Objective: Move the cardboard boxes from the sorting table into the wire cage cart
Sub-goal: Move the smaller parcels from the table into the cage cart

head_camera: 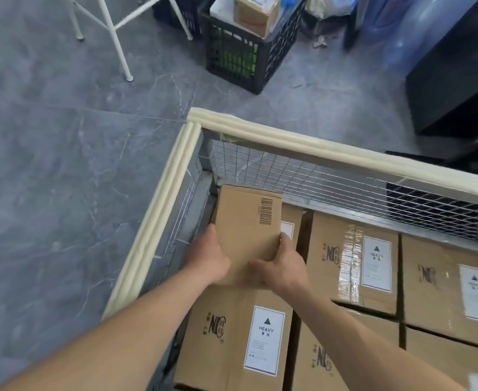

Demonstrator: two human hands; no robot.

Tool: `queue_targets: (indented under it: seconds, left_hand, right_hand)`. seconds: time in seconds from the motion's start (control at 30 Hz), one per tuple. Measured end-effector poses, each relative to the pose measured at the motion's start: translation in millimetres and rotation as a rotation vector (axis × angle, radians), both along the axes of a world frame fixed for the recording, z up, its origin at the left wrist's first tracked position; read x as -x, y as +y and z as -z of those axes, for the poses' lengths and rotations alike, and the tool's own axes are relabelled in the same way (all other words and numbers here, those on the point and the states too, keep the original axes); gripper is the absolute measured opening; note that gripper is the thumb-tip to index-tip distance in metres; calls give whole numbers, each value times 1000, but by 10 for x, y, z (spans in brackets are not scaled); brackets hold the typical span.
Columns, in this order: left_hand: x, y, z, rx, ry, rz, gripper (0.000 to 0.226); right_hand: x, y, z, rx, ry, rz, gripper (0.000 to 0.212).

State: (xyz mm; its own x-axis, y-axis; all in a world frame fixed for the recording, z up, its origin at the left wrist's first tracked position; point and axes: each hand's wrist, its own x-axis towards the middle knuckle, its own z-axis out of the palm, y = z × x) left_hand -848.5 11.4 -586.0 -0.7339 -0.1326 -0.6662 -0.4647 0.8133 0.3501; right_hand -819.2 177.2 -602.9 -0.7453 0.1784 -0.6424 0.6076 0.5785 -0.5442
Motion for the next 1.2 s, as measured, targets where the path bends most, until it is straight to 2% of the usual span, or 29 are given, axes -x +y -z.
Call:
queue_targets:
  seconds: [0.13, 0.27, 0.33, 0.43, 0.6, 0.7, 0.8, 0.9, 1.03, 1.2]
  left_hand:
    - [52, 37, 161, 25, -4, -59, 52]
    - [67, 63, 130, 27, 5, -79, 67]
    - [60, 58, 92, 23, 22, -61, 65]
    - [37, 61, 1, 15, 40, -1, 57]
    - [-34, 91, -345, 39, 79, 192, 56]
    - [-58, 114, -666, 87, 130, 347, 72]
    - [-86, 203, -1118, 110, 178, 488, 77]
    - [-141, 348, -1655, 101, 260, 626, 76]
    - [-226, 628, -2454, 70, 386, 797, 69]
    - [-398, 1249, -3483, -5, 590, 1000, 61]
  right_hand:
    - [44, -82, 197, 18, 6, -2, 67]
    - [56, -100, 270, 16, 3, -35, 64]
    - [53, -96, 245, 22, -8, -54, 63]
    - [20, -70, 148, 2, -13, -96, 56]
    - [-35, 4, -205, -100, 26, -184, 61]
    - [-63, 86, -602, -176, 57, -243, 60]
    - [-139, 248, -1090, -255, 104, -272, 55]
    - [-295, 445, -1672, -333, 137, -245, 62]
    - [-626, 727, -2529, -430, 220, -149, 61]
    - [-1127, 1129, -3560, -587, 293, 6, 68]
